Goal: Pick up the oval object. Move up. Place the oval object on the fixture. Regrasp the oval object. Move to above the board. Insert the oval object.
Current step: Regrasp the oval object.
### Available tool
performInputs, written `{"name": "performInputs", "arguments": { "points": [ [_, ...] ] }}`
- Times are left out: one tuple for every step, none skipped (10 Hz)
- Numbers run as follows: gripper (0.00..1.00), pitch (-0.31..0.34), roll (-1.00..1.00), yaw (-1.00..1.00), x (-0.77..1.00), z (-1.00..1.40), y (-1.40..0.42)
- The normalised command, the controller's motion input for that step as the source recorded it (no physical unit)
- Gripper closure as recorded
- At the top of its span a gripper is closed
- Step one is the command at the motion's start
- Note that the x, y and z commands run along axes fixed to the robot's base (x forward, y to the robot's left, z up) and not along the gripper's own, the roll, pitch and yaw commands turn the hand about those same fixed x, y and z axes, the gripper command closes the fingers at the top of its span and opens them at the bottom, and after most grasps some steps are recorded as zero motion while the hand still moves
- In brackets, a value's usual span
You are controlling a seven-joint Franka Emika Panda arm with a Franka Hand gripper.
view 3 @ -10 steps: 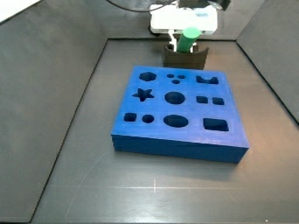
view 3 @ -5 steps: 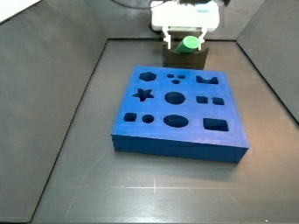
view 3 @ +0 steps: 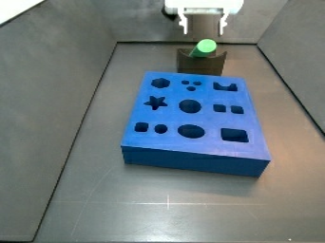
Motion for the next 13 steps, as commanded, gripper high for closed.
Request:
{"name": "performInputs", "arguments": {
  "points": [
    [0.00,0.075,0.05,0.01,-0.03,0.50,0.00],
    [0.00,0.084,0.05,0.00,-0.03,0.38,0.00],
    [0.00,-0.037,0.10,0.02,-1.00,0.00,0.00],
    [0.00,-0.071,0.08,0.01,-1.00,-0.05,0.00],
    [0.00,-0.105,0.10,0.00,-1.00,-0.01,-0.01],
    [0.00,-0.110,0.11,0.00,-1.00,-0.01,-0.01],
    [0.00,-0.114,0.13,0.02,-1.00,-0.01,-0.02],
    [0.00,-0.113,0.13,0.03,-1.00,0.00,-0.02],
    [0.00,-0.110,0.14,0.04,-1.00,0.01,-0.03],
    [0.00,-0.097,0.14,0.05,-1.00,0.01,-0.03],
    [0.00,-0.086,0.13,0.05,-0.96,0.02,-0.03],
    [0.00,-0.076,0.13,0.04,-0.84,0.02,-0.02],
    [0.00,0.003,1.00,-0.92,-0.40,-0.25,-1.00]
  ]
}}
